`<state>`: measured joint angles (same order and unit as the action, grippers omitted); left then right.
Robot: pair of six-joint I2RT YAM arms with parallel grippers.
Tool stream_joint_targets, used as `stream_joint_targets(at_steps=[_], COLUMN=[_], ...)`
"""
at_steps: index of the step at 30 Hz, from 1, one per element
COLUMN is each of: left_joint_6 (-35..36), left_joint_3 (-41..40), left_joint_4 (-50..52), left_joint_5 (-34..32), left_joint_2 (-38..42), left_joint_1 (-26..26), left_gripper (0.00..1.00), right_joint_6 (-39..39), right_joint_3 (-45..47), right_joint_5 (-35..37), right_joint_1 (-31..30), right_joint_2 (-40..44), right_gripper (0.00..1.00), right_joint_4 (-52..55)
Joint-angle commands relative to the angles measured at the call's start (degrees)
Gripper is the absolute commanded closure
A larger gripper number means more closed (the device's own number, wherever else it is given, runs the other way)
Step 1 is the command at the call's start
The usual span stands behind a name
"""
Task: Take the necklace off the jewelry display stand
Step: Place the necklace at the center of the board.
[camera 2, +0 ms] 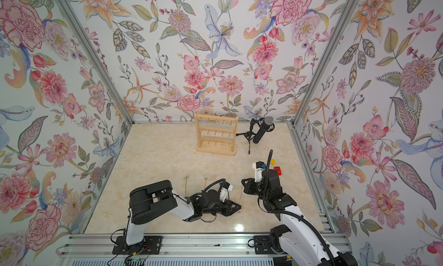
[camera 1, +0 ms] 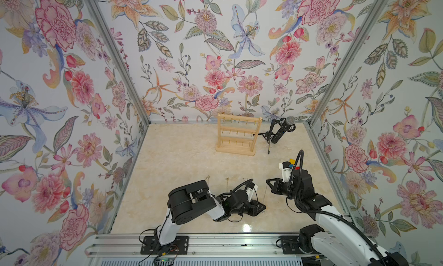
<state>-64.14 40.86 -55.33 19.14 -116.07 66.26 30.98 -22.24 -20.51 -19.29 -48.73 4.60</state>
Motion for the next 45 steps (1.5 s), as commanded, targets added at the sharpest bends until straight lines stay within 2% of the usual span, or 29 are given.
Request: stream_joint_targets(at_steps=[1, 16, 23, 38, 45], left_joint_6=[-0.46, -0.46, 0.06, 2.35, 2.68], left_joint_3=[-1.35, -2.89, -3.24, -3.68, -3.74], left_joint_4=[-1.35, -2.48, -2.61, 1.85, 4.25], left_joint_5=[-1.67, -2.87, -3.31, -7.20, -8.96], left_joint_2=[1.75, 3.00, 3.57, 7.15, 8.13], left_joint_1=[-0.64, -0.52, -0.25, 0.57, 0.88], left_gripper=[0.70, 0.50, 0.37, 0.14, 0.09], right_joint_6=[-1.21, -1.36, -1.46, -2.28, -2.75], right_joint_3=[0.40, 0.25, 0.35, -0.35, -1.13], right_joint_5=[0.82, -0.05, -0.05, 0.47, 0.47], right_joint_1=[0.39, 0.49, 0.51, 0.68, 0.69], right_joint_2=[-0.24, -0.92, -1.05, -3.12, -4.76], right_gripper=[1.00, 1.00, 1.00, 1.00, 1.00], right_joint_4=[-1.61, -1.96, -2.05, -2.49, -3.08])
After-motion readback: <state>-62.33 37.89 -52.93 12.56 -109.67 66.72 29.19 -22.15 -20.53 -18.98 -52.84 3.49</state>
